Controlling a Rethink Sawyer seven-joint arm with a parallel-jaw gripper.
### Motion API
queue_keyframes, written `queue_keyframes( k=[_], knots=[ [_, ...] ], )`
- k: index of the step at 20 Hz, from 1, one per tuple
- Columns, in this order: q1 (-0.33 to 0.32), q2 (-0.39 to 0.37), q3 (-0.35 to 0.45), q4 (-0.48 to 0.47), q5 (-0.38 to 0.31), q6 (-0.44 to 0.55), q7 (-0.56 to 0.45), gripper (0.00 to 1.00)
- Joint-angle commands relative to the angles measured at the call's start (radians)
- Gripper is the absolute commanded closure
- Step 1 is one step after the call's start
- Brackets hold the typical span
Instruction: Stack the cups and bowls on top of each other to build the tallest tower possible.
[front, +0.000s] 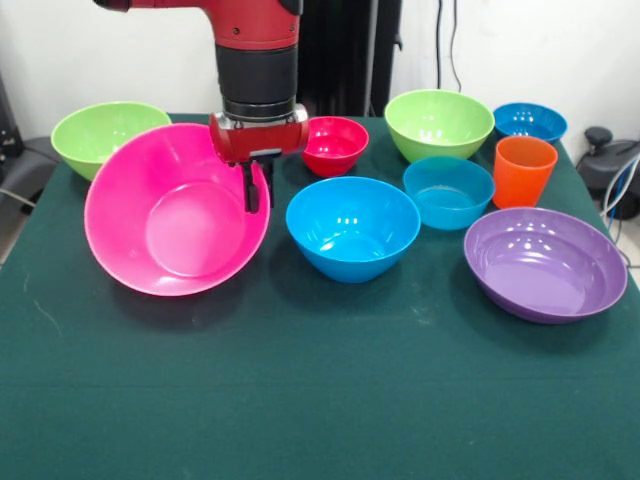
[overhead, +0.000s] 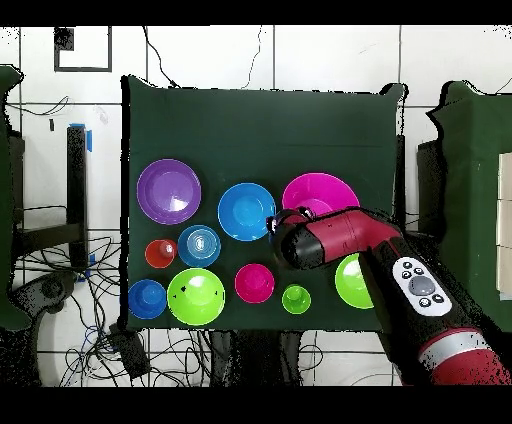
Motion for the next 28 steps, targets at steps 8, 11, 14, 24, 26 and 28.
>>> queue_keyframes(
  k=[8,11,14,24,26,28],
  knots=[
    [-0.096,0.138,0.175,0.086,0.127,0.255,-0.231,1.00],
    [-0.117,0.138,0.189,0.088,0.135,0.298,-0.250,1.00],
    [-0.124,0.146,0.199,0.084,0.142,0.331,-0.261,1.00],
    [-0.188,0.169,0.248,0.091,0.179,0.452,-0.308,1.00],
    [-0.207,0.177,0.255,0.103,0.183,0.464,-0.312,1.00],
    [-0.224,0.189,0.262,0.111,0.188,0.484,-0.316,1.00]
  ],
)
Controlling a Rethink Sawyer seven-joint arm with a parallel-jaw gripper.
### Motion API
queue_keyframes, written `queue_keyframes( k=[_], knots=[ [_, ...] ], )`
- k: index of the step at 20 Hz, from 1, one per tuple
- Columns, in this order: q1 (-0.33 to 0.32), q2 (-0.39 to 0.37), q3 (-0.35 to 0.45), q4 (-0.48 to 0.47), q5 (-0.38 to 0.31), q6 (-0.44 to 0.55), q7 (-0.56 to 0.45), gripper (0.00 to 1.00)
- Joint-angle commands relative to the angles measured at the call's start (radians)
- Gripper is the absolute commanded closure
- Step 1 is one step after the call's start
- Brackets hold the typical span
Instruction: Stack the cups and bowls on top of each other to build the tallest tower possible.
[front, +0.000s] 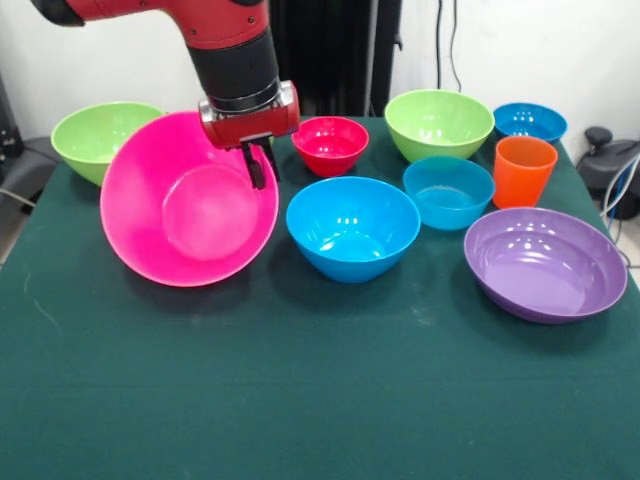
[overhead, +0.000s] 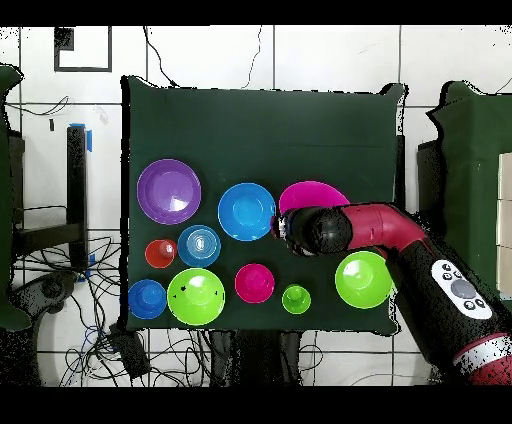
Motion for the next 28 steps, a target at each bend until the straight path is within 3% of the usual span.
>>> queue_keyframes(
  k=[1,10,19,28],
  knots=[
    [-0.021,0.133,0.047,0.114,0.020,0.179,-0.308,1.00],
    [-0.065,0.200,0.072,0.108,0.027,0.245,-0.341,1.00],
    [-0.090,0.216,0.070,0.107,0.049,0.347,-0.370,1.00],
    [-0.136,0.242,0.041,0.083,0.062,0.497,-0.460,1.00]
  ],
)
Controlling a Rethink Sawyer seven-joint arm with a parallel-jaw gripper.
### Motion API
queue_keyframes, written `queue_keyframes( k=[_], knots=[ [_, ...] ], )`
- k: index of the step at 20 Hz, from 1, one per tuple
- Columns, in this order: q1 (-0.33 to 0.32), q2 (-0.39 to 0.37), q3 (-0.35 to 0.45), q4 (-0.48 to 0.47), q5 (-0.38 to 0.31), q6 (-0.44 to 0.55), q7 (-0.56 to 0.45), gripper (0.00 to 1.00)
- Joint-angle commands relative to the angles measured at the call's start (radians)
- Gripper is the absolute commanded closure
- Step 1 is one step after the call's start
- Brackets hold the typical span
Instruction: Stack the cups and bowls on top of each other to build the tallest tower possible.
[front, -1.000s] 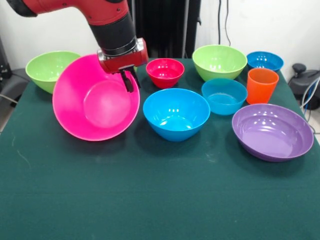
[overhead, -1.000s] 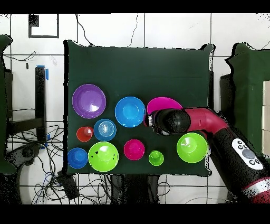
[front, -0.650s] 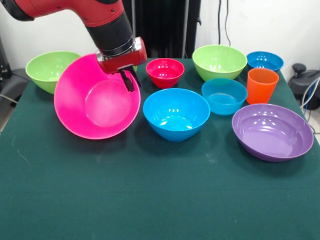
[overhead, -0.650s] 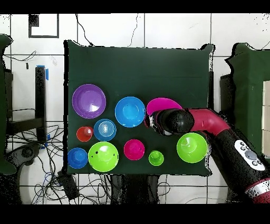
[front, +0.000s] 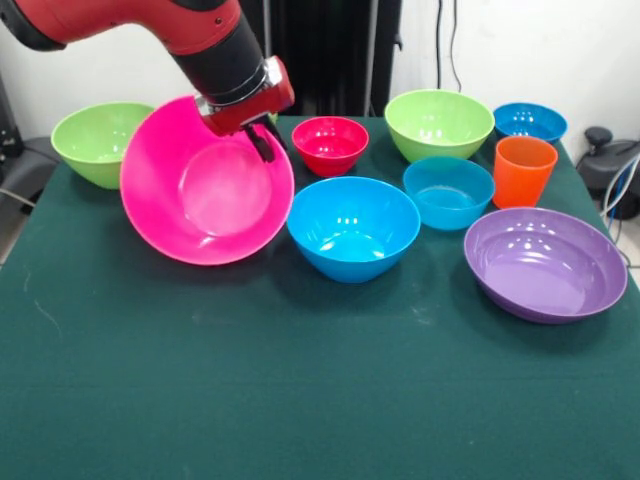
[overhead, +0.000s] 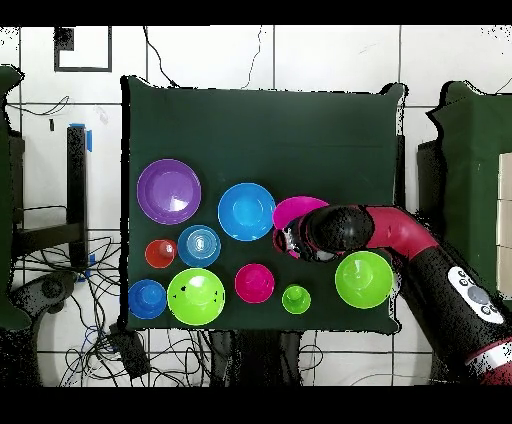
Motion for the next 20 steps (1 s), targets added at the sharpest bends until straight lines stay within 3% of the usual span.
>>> queue_keyframes(
  k=[1,20],
  knots=[
    [-0.010,0.145,-0.072,0.083,-0.011,0.272,-0.308,1.00],
    [-0.136,0.246,-0.114,0.020,-0.036,0.476,-0.470,1.00]
  ],
)
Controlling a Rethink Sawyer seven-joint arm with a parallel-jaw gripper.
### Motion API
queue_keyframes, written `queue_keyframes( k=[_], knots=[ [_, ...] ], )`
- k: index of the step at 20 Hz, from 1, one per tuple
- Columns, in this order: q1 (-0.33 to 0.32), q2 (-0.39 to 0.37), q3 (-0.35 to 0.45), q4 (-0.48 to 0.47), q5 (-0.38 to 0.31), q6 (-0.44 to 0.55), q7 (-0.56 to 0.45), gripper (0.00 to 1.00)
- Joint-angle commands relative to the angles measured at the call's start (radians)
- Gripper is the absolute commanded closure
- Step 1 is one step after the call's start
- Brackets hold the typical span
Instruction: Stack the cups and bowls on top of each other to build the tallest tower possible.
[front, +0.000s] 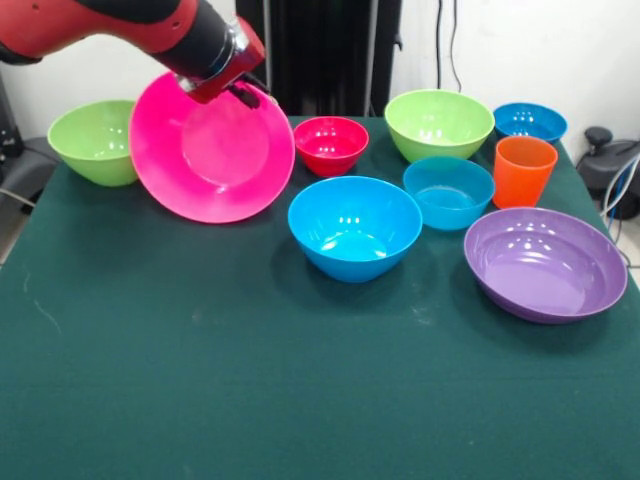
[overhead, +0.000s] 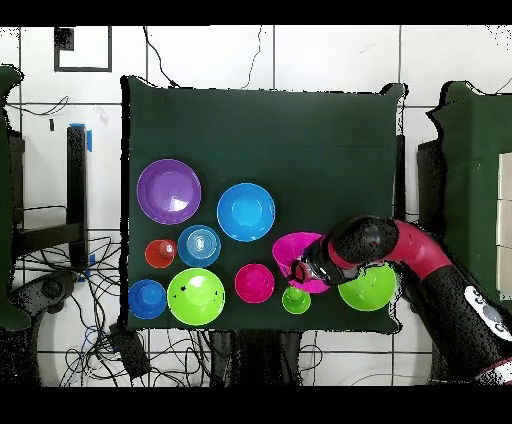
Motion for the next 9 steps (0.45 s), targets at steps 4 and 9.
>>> queue_keyframes(
  k=[4,9],
  knots=[
    [-0.049,0.214,-0.124,0.005,-0.080,0.192,-0.344,1.00],
    [-0.065,0.258,-0.118,-0.015,-0.088,0.209,-0.377,1.00]
  ],
)
